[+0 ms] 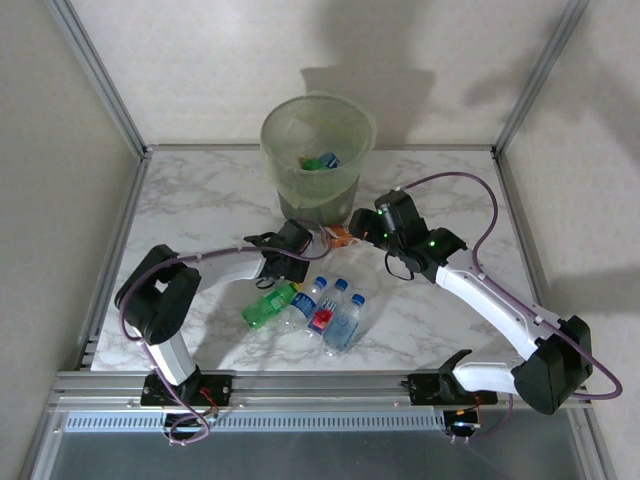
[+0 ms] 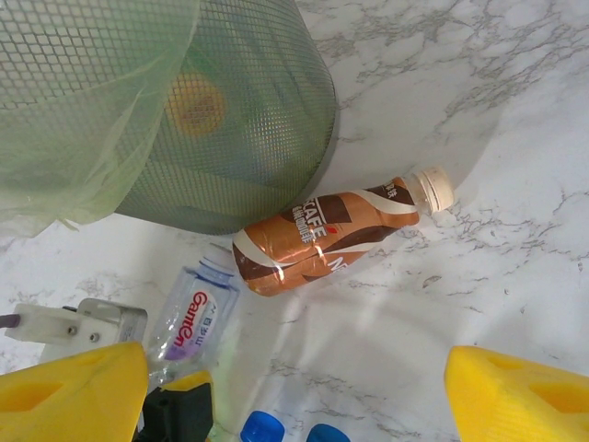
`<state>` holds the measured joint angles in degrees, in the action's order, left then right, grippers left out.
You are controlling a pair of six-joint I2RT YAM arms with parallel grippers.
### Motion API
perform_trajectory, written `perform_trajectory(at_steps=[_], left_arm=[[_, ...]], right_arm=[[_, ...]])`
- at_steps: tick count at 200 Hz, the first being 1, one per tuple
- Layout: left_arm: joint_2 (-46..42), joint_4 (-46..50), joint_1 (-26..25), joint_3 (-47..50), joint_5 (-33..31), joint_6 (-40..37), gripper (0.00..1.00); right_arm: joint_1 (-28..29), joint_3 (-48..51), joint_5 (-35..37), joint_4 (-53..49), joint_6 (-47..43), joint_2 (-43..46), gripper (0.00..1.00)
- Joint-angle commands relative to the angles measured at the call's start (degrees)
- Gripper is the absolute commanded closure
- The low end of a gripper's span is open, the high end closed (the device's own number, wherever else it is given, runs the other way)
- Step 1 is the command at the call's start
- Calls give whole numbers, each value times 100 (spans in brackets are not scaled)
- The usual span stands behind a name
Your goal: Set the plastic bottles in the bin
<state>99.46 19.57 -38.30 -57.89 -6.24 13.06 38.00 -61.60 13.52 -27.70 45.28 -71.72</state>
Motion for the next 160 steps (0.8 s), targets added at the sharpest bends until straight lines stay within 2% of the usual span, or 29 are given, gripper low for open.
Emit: perform_trajectory(at_steps=[1,39,70,91,124,160], left_arm=[[-333,43,-2,-23,-260,-40,34],[-528,285,-47,-38,-296,-57,35],[-1007,650,-238,11,-413,-86,35],[-1205,680,-239,157,-499,-44,30],[-744,500,-217,192,-554,12,15],[-318,173,-41,26,-339,96,14]], right_arm=[[-44,50,106,-34,51,115,16],[-47,-10,159,-62,36,144,16],[-69,-26,204,-90,8,206,16],[-104,1,174,-58,-1,229,16],[-126,-54,130,-52,-14,204,16],[-135,-25,197,-168,-30,322,15]])
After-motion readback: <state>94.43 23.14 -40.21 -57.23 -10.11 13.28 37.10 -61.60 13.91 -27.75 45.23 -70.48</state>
